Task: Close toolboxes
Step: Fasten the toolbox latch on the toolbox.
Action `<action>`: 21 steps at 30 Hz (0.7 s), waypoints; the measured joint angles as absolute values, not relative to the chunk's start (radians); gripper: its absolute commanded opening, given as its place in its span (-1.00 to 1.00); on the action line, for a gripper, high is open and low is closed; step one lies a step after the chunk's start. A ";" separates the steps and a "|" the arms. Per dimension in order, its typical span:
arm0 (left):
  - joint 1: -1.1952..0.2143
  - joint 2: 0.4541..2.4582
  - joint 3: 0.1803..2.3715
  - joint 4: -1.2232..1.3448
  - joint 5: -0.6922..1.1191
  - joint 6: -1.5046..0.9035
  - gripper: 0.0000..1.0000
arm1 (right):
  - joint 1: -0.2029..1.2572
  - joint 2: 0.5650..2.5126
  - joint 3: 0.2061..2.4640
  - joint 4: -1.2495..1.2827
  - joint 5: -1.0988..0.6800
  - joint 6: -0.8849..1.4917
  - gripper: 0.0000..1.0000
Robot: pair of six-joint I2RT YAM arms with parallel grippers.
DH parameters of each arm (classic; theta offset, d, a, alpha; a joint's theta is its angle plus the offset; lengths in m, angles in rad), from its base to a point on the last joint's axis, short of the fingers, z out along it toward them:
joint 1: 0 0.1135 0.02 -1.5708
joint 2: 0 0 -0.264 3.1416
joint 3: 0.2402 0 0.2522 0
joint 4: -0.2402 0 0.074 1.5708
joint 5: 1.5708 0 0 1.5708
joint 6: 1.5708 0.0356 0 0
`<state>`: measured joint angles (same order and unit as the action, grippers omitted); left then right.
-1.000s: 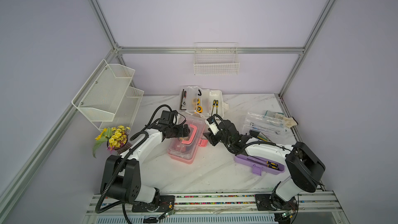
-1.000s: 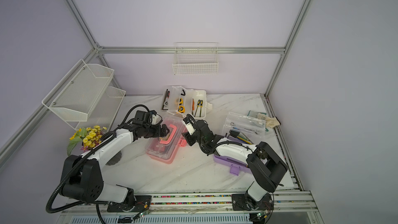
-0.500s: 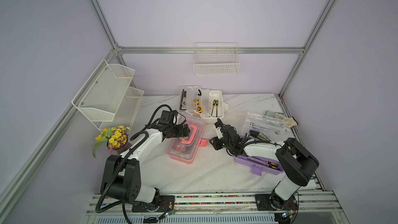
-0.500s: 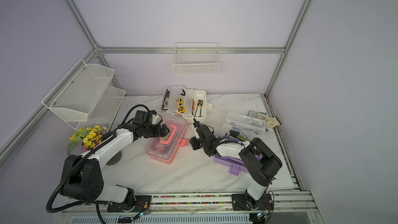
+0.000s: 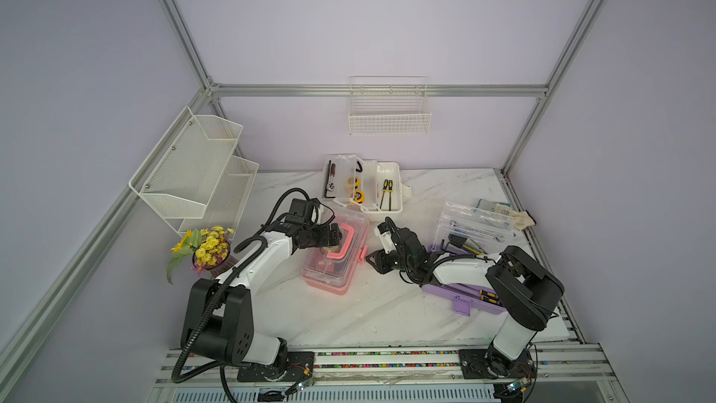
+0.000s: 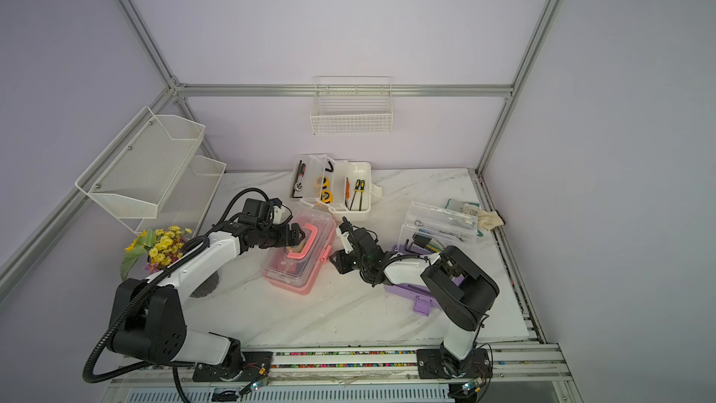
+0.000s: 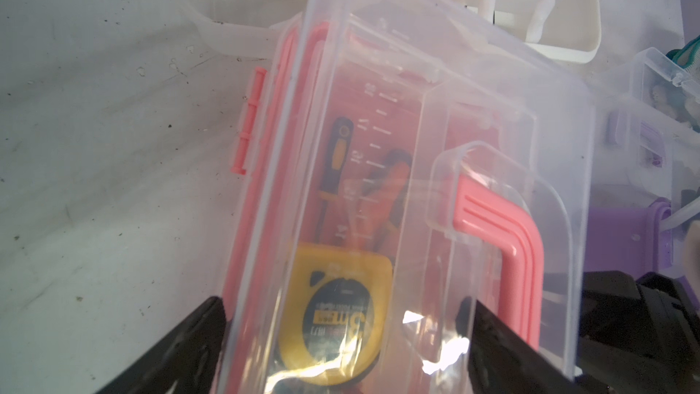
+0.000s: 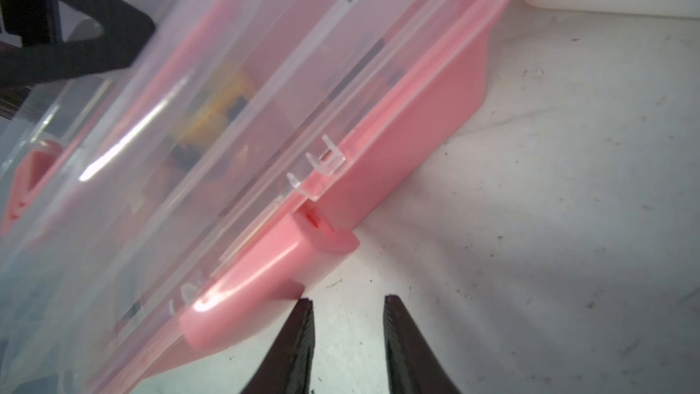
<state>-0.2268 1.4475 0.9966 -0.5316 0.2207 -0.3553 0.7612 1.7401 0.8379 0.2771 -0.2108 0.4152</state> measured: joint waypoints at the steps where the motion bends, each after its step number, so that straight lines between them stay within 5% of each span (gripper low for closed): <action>1: -0.227 1.448 0.997 -0.532 0.221 -0.355 0.90 | 0.765 1.740 0.841 0.281 -0.212 0.416 -0.30; 21: -0.227 1.448 0.997 -0.531 0.219 -0.358 0.90 | 0.768 1.762 0.888 0.274 -0.197 0.424 -0.27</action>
